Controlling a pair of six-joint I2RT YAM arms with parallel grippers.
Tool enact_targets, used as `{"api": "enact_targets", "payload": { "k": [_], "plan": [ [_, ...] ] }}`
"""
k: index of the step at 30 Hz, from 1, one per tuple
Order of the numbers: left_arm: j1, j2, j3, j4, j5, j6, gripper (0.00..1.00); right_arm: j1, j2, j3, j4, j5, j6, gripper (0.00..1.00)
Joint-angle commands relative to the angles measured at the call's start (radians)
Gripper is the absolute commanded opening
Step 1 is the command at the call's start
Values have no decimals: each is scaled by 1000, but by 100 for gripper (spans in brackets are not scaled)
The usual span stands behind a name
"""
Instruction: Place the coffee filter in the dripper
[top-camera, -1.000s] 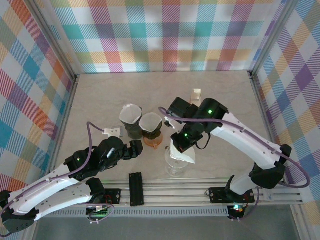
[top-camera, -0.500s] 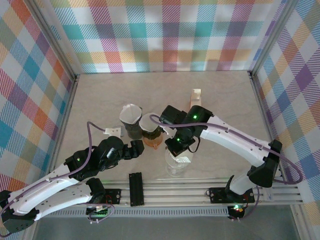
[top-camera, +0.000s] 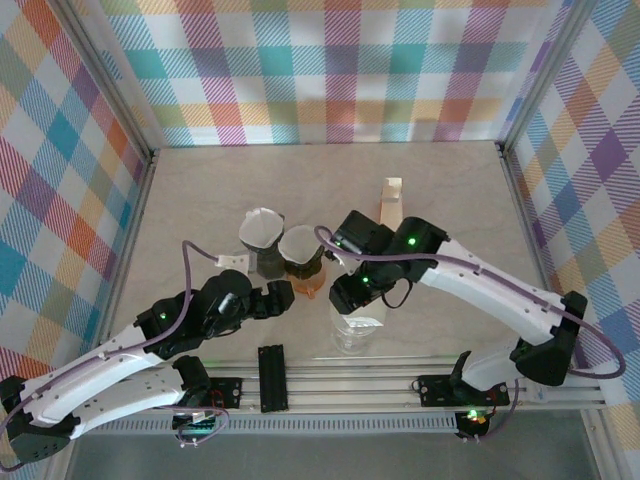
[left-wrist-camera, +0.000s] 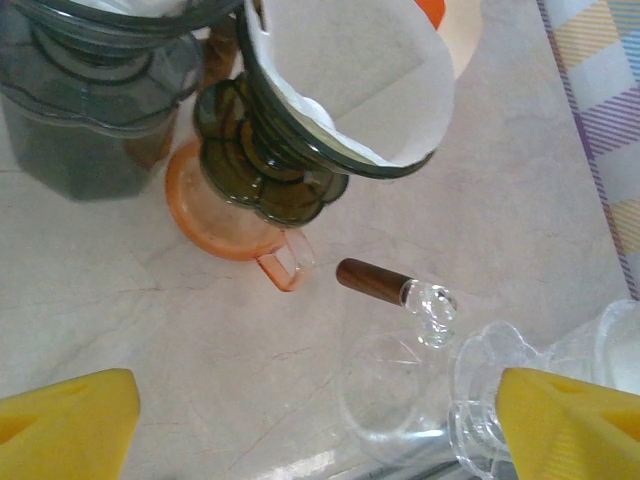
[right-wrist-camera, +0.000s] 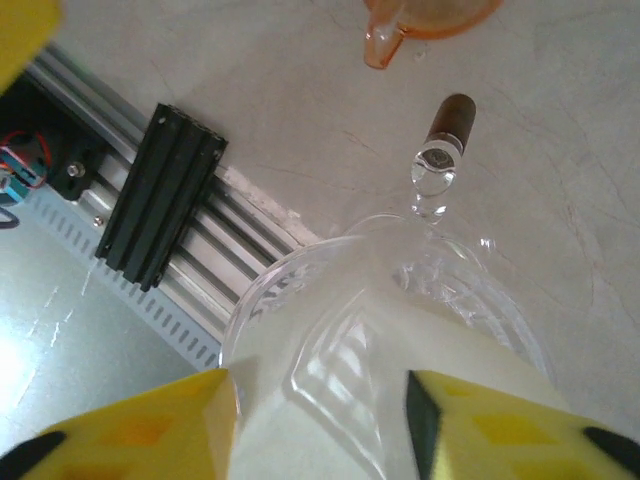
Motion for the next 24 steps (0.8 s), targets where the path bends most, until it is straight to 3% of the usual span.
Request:
{"api": "enact_targets", "payload": {
  "k": [1, 7, 12, 16, 19, 24],
  "plan": [
    [6, 31, 49, 62, 62, 38, 87, 6, -59, -7, 30, 27, 10, 57],
    [-17, 108, 99, 121, 130, 54, 79, 5, -162, -67, 47, 139, 37, 65],
    [-58, 177, 148, 143, 145, 67, 66, -9, -209, -135, 38, 196, 50, 62],
    [-94, 212, 160, 179, 153, 74, 57, -24, -234, -176, 42, 203, 53, 53],
    [-113, 237, 158, 211, 165, 69, 56, -32, -242, -192, 46, 198, 49, 44],
    [-129, 283, 167, 234, 178, 66, 45, -33, -230, -202, 48, 195, 40, 21]
  ]
}}
